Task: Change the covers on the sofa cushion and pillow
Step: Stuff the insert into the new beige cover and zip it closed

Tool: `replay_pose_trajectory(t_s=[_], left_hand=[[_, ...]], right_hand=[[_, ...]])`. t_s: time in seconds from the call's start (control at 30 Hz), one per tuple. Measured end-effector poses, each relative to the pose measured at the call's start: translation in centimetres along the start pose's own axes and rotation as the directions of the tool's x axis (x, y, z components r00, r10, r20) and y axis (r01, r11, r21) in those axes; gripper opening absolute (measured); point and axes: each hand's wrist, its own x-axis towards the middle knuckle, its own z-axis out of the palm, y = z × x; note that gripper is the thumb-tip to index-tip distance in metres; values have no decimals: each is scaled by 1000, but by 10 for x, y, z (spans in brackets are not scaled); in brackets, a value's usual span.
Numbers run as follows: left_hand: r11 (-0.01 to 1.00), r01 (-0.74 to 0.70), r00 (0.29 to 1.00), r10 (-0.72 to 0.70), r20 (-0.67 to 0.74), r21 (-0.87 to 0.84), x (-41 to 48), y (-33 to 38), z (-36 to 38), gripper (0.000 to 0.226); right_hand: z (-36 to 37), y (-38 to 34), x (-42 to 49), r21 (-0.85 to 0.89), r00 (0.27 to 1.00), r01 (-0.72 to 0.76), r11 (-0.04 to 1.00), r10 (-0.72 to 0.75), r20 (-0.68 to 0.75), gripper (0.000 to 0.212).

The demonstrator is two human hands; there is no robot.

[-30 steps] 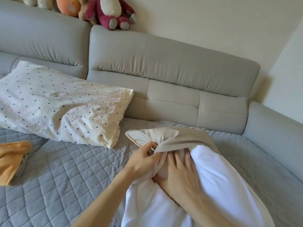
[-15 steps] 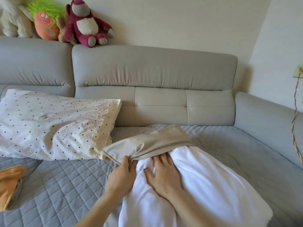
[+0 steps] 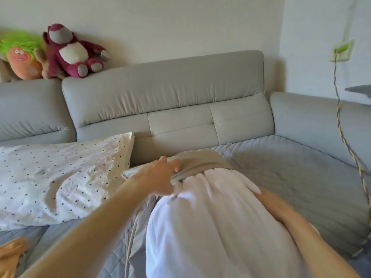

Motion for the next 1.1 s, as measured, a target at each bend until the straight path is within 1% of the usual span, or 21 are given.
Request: replay_pose_trajectory(t_s=[0.03, 0.1, 0.17, 0.23, 0.3, 0.33, 0.37, 0.43, 0.5, 0.57, 0.63, 0.7, 0.77, 0.83, 0.87, 0.9, 0.93, 0.97, 1.03, 1.07, 1.1], left_hand=[[1000, 20, 998, -18, 65, -20, 12, 8, -15, 33], [999, 12, 999, -14, 37, 41, 33, 28, -34, 29], [996, -64, 997, 67, -42, 68, 47, 61, -33, 32], [973, -184, 981, 191, -33, 140, 57, 93, -21, 37], [935, -253, 967, 251, 41, 249, 70, 108, -7, 37], [936, -249, 968, 239, 69, 249, 76, 109, -7, 36], [948, -238, 970, 223, 91, 211, 80, 108, -10, 33], [962, -234, 968, 217, 126, 140, 87, 101, -19, 26], [941, -240, 969, 220, 108, 239, 91, 99, -24, 27], [885, -253, 965, 258, 39, 391, 95, 103, -22, 23], [880, -245, 960, 278, -22, 408, 97, 109, -15, 18], [929, -222, 965, 252, -66, 295, 94, 113, -7, 17], [986, -166, 979, 168, -113, 30, 89, 113, -7, 19], [974, -110, 986, 82, -144, -199, 82, 115, -13, 19], [960, -90, 988, 52, -147, -265, 77, 117, -15, 18], [948, -80, 989, 38, -141, -309, 72, 121, -15, 18], [939, -84, 991, 43, -129, -333, 65, 125, -14, 18], [940, -93, 992, 61, -108, -328, 58, 129, -8, 17], [957, -99, 994, 81, -77, -273, 44, 132, 11, 16], [965, -92, 994, 73, -84, -247, 39, 128, 20, 16], [969, -92, 991, 66, -120, -227, 39, 120, 27, 18]], right_hand=[[3, 4, 3, -12, 1000, 18, 1000, -18, 21, 110], [5, 4, 5, 20, 1000, 26, 999, -26, -3, 99], [13, -2, 1, 68, 999, 27, 997, -30, 46, 83], [27, -9, -5, 74, 993, 68, 995, -75, 91, 62], [36, -11, -8, 52, 991, 124, 991, -126, 35, 45], [37, -9, -6, 25, 990, 140, 990, -140, -11, 40], [37, -7, -4, 14, 989, 140, 990, -139, -43, 38], [37, -2, -3, 82, 992, 127, 989, -125, -21, 39], [39, -3, -6, 154, 992, 120, 981, -123, 9, 48], [44, -9, -10, 163, 989, 140, 977, -130, -70, 47], [51, -17, -17, 99, 965, 206, 974, -185, -189, 42], [62, -22, -21, -4, 916, 311, 950, -301, -263, 45], [79, -27, -22, -112, 874, 357, 928, -373, -310, 51], [94, -37, -22, -179, 793, 376, 909, -416, -445, 53], [102, -45, -21, -204, 750, 403, 892, -449, -486, 49], [107, -54, -23, -229, 738, 421, 878, -478, -475, 43], [113, -58, -16, -256, 745, 428, 867, -499, -443, 37], [114, -61, -9, -219, 798, 412, 884, -466, -381, 38], [111, -57, 11, -75, 867, 347, 935, -350, -356, 52], [109, -53, 19, -37, 867, 351, 936, -339, -366, 50], [103, -52, 21, -104, 845, 366, 925, -377, -379, 41]])
